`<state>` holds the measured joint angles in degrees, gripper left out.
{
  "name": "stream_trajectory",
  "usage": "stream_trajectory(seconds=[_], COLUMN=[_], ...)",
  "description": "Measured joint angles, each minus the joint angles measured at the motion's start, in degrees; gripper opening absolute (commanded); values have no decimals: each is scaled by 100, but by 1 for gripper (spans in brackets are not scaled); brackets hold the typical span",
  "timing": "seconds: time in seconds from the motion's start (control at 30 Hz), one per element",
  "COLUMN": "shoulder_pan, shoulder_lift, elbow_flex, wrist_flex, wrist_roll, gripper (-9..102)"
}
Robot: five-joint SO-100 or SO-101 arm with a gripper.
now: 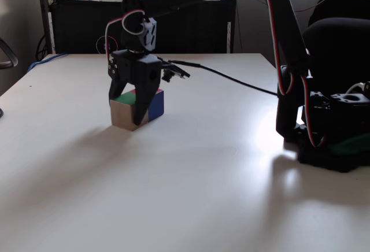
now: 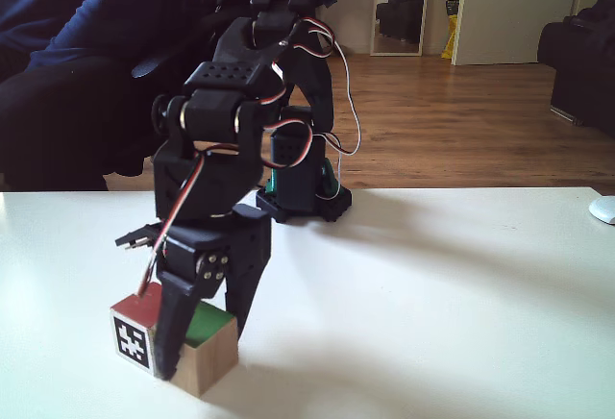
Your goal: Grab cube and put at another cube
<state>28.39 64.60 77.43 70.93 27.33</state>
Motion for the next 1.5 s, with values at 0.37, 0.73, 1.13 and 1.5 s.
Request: stream_trajectory(seconds=[0.37, 0.73, 1.13, 1.5], shoulder_pan=[0, -62, -220, 571], shoulder_lift=[9, 1389, 3278, 3032], elbow_flex=[-114, 782, 1450, 1292], wrist_flex=[0, -185, 158, 431], wrist_roll=[-18, 18, -18, -475], gripper=[16, 12, 12, 13])
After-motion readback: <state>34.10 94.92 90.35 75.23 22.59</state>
